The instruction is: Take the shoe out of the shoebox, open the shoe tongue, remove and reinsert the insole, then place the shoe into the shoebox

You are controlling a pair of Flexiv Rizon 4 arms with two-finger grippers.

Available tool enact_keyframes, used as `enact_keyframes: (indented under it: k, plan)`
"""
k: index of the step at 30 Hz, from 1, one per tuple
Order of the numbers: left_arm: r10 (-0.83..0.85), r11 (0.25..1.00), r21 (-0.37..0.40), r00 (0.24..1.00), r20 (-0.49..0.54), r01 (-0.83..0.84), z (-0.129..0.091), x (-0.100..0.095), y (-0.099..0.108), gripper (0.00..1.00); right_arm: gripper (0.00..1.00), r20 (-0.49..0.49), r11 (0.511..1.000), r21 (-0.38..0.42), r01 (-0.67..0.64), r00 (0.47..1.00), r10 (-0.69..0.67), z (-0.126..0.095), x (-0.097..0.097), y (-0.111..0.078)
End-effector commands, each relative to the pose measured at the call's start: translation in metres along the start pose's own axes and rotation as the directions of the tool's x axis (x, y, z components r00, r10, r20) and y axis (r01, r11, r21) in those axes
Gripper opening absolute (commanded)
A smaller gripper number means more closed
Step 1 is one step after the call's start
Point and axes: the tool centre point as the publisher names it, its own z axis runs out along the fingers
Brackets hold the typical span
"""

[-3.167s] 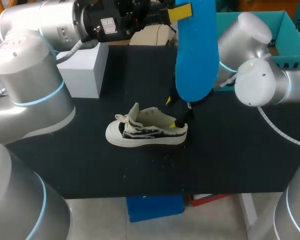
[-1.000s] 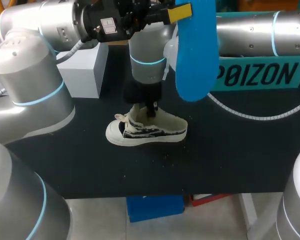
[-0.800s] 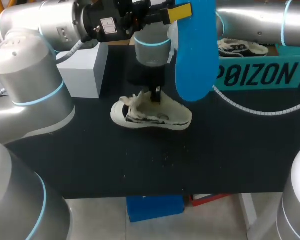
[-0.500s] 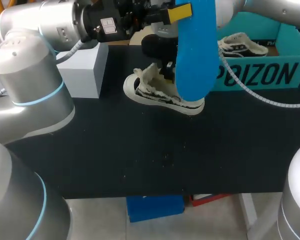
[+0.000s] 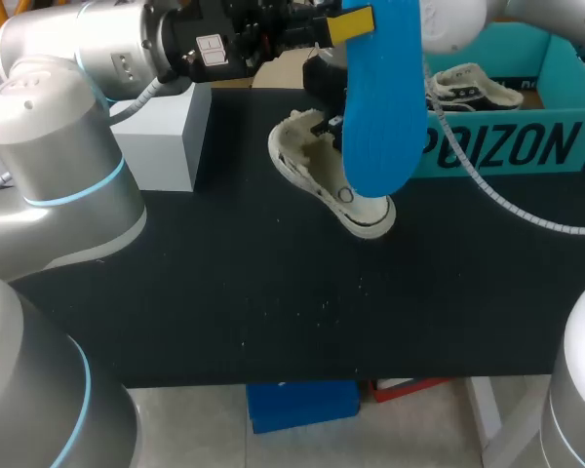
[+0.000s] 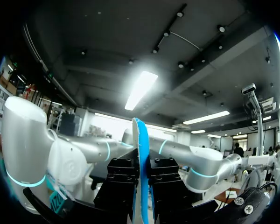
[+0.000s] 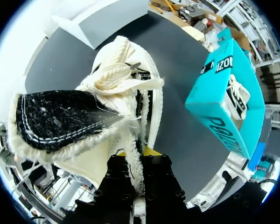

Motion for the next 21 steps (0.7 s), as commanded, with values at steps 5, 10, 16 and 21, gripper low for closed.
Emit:
enact_keyframes:
  k: [5,10,16,21]
  plan:
    - [0.002,1.0,0.0,1.0,0.003,-0.002,0.001,0.0,0.001,0.0,0.0,0.038,0.794,0.019,-0.608,0.794,0.607,0.02,0.009,-0.001]
    - [0.002,1.0,0.0,1.0,0.003,-0.002,0.001,0.0,0.001,0.0,0.0,0.062,0.798,0.049,-0.601,0.799,0.598,0.039,0.015,0.0]
    - [0.002,1.0,0.0,1.0,0.003,-0.002,0.001,0.0,0.001,0.0,0.0,0.09,0.8,0.068,-0.596,0.802,0.59,0.061,0.021,0.004]
    - [0.002,1.0,0.0,1.0,0.003,-0.002,0.001,0.0,0.001,0.0,0.0,0.11,0.808,0.083,-0.583,0.811,0.574,0.079,0.03,0.008]
